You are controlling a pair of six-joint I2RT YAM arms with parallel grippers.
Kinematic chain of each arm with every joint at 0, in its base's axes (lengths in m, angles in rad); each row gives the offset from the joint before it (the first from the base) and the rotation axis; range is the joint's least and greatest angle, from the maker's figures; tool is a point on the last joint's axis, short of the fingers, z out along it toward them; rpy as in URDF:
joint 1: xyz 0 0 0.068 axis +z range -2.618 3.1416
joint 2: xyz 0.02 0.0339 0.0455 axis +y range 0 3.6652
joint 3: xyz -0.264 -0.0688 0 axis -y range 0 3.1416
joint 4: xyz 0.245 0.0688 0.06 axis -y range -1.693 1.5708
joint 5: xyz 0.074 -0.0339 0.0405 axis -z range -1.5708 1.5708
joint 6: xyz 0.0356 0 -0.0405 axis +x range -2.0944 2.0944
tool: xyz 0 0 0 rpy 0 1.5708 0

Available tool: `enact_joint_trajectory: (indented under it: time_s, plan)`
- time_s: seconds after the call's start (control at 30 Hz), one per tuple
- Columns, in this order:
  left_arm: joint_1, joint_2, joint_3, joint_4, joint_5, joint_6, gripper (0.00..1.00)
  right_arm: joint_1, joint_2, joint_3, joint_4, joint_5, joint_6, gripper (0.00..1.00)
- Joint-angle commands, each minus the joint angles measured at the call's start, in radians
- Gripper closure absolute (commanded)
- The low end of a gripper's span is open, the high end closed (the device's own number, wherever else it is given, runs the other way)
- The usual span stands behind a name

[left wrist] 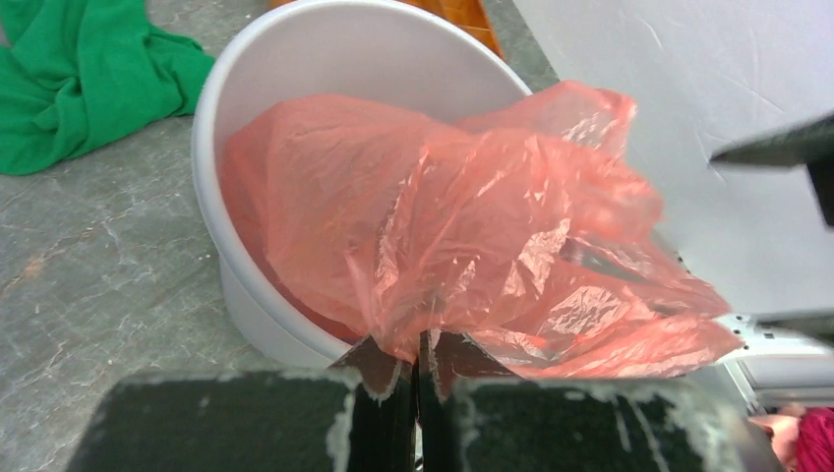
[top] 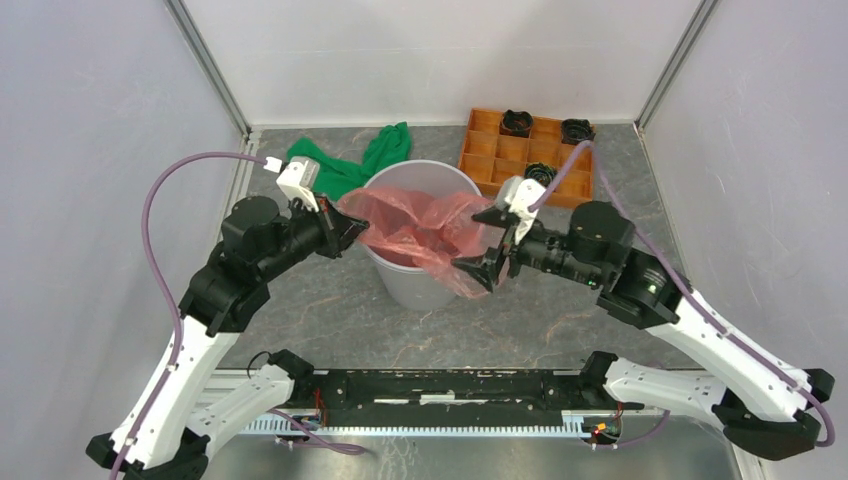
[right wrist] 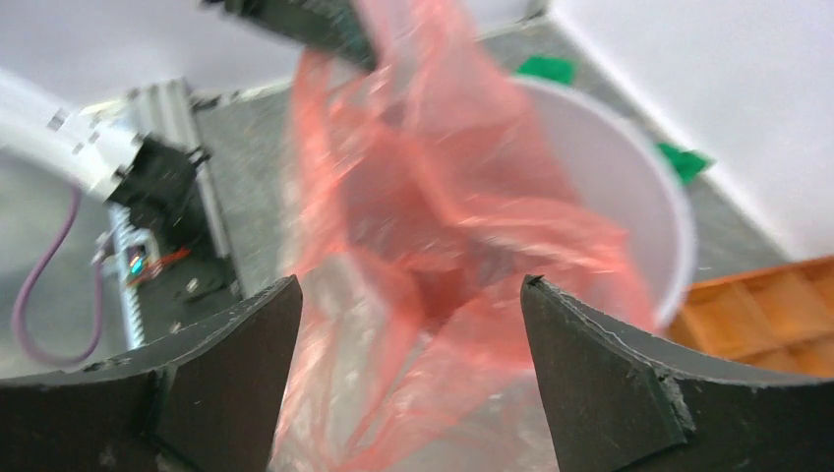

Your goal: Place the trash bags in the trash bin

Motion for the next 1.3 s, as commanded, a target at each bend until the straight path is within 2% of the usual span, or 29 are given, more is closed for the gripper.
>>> enact_joint_trajectory:
  time_s: [0.0,0.07,0.13,0.27,0.4,0.53,0.67,0.77,1.07,1.2,1.27]
  plan:
    - [0.003,-0.032,-0.009,-0.002,0.067,-0.004,0.98,0.001,-0.041,0.117,0.06,0.295,-0.037,0.08]
    - [0.004,-0.048,-0.022,-0.01,0.064,-0.003,0.98,0.002,-0.032,0.119,0.091,0.359,-0.077,0.03]
    - [0.004,-0.062,-0.035,-0.012,0.073,0.005,0.98,0.002,-0.001,0.103,0.135,0.349,-0.154,0.02]
    - [0.003,-0.071,-0.061,0.003,0.102,0.01,0.98,0.002,0.083,0.108,0.166,0.1,-0.347,0.03]
    - [0.003,-0.063,-0.076,0.016,0.136,0.008,0.98,0.001,0.179,0.144,0.144,-0.138,-0.456,0.04]
    - [0.004,-0.068,-0.085,0.021,0.145,0.015,0.98,0.003,0.275,0.191,0.128,-0.166,-0.438,0.04]
    - [0.003,-0.07,-0.068,0.001,0.131,0.038,0.98,0.011,0.312,0.186,0.181,-0.069,-0.341,0.04]
    - [0.003,-0.077,-0.056,-0.02,0.066,0.062,0.98,0.013,0.321,0.18,0.233,0.018,-0.269,0.07]
    - [0.004,-0.08,-0.077,0.001,0.022,0.045,0.98,0.012,0.366,0.161,0.336,-0.03,-0.243,0.36]
    - [0.003,-0.074,-0.07,0.002,0.004,0.038,0.96,0.013,0.379,0.134,0.436,0.064,-0.201,0.77]
    - [0.003,-0.075,-0.072,-0.016,-0.021,0.035,0.87,0.013,0.404,0.164,0.428,0.193,-0.2,0.98]
